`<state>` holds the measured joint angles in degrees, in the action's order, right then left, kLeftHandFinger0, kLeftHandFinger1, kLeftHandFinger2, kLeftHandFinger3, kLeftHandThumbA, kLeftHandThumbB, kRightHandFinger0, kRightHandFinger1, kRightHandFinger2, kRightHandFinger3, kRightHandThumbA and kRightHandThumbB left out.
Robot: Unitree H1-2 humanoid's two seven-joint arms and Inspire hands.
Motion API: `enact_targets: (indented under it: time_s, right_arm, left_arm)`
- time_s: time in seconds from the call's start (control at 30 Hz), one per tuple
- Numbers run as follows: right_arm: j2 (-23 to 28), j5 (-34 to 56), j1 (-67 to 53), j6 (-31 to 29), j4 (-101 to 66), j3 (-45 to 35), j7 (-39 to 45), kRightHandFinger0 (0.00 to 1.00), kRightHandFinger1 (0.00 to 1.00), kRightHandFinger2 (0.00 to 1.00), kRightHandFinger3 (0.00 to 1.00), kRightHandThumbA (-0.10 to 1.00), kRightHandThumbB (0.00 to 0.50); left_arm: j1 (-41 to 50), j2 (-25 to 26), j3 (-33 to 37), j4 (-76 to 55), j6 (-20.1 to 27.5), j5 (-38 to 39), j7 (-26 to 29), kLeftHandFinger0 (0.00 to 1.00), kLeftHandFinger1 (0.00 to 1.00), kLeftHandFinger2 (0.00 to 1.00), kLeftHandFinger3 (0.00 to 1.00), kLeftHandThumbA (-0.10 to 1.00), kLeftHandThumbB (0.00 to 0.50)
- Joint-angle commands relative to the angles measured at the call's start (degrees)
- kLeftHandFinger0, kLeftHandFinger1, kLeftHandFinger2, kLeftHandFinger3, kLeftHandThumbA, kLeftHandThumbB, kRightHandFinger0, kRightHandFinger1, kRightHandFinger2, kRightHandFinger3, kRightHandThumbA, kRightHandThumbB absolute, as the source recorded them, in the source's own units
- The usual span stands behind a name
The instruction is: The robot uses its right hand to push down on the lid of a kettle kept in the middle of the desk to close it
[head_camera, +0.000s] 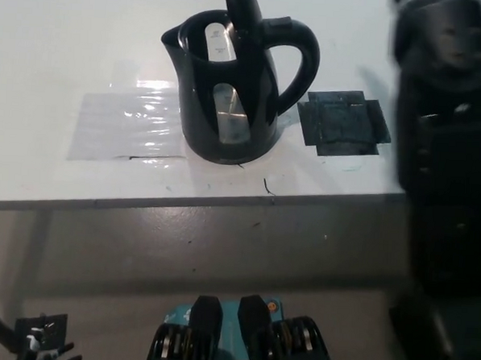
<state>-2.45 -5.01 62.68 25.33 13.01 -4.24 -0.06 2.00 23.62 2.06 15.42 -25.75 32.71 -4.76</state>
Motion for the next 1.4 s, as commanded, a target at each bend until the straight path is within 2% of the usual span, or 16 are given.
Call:
enact_targets:
  time_s: [0.0, 0.17, 0.2, 0.23, 0.47, 0.53, 0.6, 0.7, 0.83, 0.93, 1.0, 1.17, 1.2, 1.27, 1.33, 1.37]
  right_arm:
    - [-1.44, -2.42, 4.35, 1.60, 3.82, 0.23, -3.46, 1.00, 1.00, 1.00, 1.00, 0.30, 0.070]
    - [-3.59, -1.76, 6.94, 1.31, 9.88, 1.48, -5.45, 1.00, 1.00, 1.00, 0.99, 0.36, 0.078]
    - [-5.11, -1.22, 8.28, 0.61, 12.59, 1.42, -6.29, 1.00, 1.00, 1.00, 0.87, 0.36, 0.079]
    - [-5.46, -1.04, 8.57, 0.28, 13.29, 1.42, -6.57, 1.00, 1.00, 1.00, 0.86, 0.36, 0.074]
    - [-7.15, -0.13, 9.78, -0.15, 16.39, 0.93, -7.58, 1.00, 1.00, 1.00, 0.82, 0.35, 0.074]
    - [-7.10, -0.22, 10.29, -0.15, 17.40, 0.91, -7.74, 1.00, 1.00, 1.00, 0.89, 0.37, 0.076]
    - [-7.15, -0.18, 10.94, 0.01, 18.51, 0.80, -7.98, 1.00, 1.00, 1.00, 0.89, 0.37, 0.075]
    - [-6.80, -0.07, 11.65, -0.22, 19.69, 0.59, -8.14, 1.00, 1.00, 1.00, 0.82, 0.37, 0.073]
    - [-6.75, 0.35, 12.74, -0.01, 20.92, -0.13, -8.86, 1.00, 1.00, 1.00, 0.87, 0.37, 0.077]
    - [-7.19, 0.07, 12.24, 0.22, 20.85, 0.35, -8.91, 1.00, 1.00, 1.00, 1.00, 0.38, 0.080]
    - [-7.67, 0.11, 11.77, -0.10, 21.26, 0.51, -9.08, 0.97, 1.00, 1.00, 0.96, 0.33, 0.088]
    - [-10.38, 1.35, 9.76, -2.63, 23.76, -0.54, -10.98, 0.98, 1.00, 1.00, 0.98, 0.36, 0.082]
    - [-12.97, 5.42, 9.02, -5.74, 25.67, -3.80, -11.26, 1.00, 1.00, 1.00, 1.00, 0.33, 0.052]
    - [-17.60, 6.92, 6.28, -11.72, 29.26, -4.80, -11.73, 1.00, 1.00, 1.00, 1.00, 0.40, 0.014]
    - [-19.32, 6.82, 0.50, -12.63, 27.61, -2.42, -13.50, 1.00, 1.00, 1.00, 1.00, 0.34, 0.049]
    - [-19.33, 7.45, -0.91, -13.23, 27.74, -0.68, -14.60, 1.00, 1.00, 1.00, 1.00, 0.33, 0.047]
  left_arm:
    - [-0.31, 2.48, 1.45, -1.79, -1.18, 2.28, 2.13, 1.00, 1.00, 1.00, 1.00, 1.00, 0.137]
    - [-0.31, 2.31, 1.70, -1.60, -1.18, 1.68, 1.90, 1.00, 1.00, 1.00, 1.00, 1.00, 0.140]
    - [-0.27, 2.19, 1.56, -1.59, -1.18, 1.74, 2.20, 1.00, 1.00, 1.00, 1.00, 1.00, 0.140]
    - [-0.19, 2.19, 1.58, -1.62, -1.18, 2.07, 2.37, 1.00, 1.00, 1.00, 1.00, 1.00, 0.137]
    - [0.09, 1.58, 2.12, -1.11, -1.18, 1.34, 3.28, 1.00, 1.00, 1.00, 1.00, 1.00, 0.113]
    - [0.20, 1.33, 2.08, -1.14, -1.18, 1.48, 3.34, 1.00, 1.00, 1.00, 1.00, 1.00, 0.114]
    - [0.74, 1.24, 2.02, -1.54, -1.18, 1.60, 3.87, 1.00, 1.00, 1.00, 1.00, 1.00, 0.115]
    - [1.19, 1.52, 2.02, -1.81, -1.18, 1.59, 3.71, 1.00, 1.00, 1.00, 1.00, 1.00, 0.113]
    - [1.50, 1.86, 2.29, -1.73, -1.18, 1.88, 2.74, 1.00, 1.00, 1.00, 1.00, 1.00, 0.125]
    - [1.57, 2.14, 3.38, -1.63, -1.18, 2.31, 3.52, 1.00, 1.00, 1.00, 1.00, 1.00, 0.124]
    - [1.71, 2.07, 3.78, -1.56, -1.18, 3.13, 4.18, 1.00, 1.00, 1.00, 1.00, 1.00, 0.121]
    - [1.79, 3.01, 4.57, -1.51, -1.18, 3.03, 3.58, 1.00, 1.00, 1.00, 1.00, 1.00, 0.118]
    - [1.83, 2.96, 4.48, -1.60, -1.18, 2.60, 3.40, 1.00, 1.00, 1.00, 1.00, 1.00, 0.115]
    - [1.60, 3.14, 5.12, -1.33, -1.18, 2.97, 3.86, 1.00, 1.00, 1.00, 1.00, 1.00, 0.123]
    - [2.66, 1.75, 7.19, -1.07, -1.18, 2.19, 3.08, 1.00, 1.00, 1.00, 1.00, 1.00, 0.123]
    - [2.79, 1.34, 7.80, -1.05, -1.18, 1.59, 3.07, 1.00, 1.00, 1.00, 1.00, 1.00, 0.121]
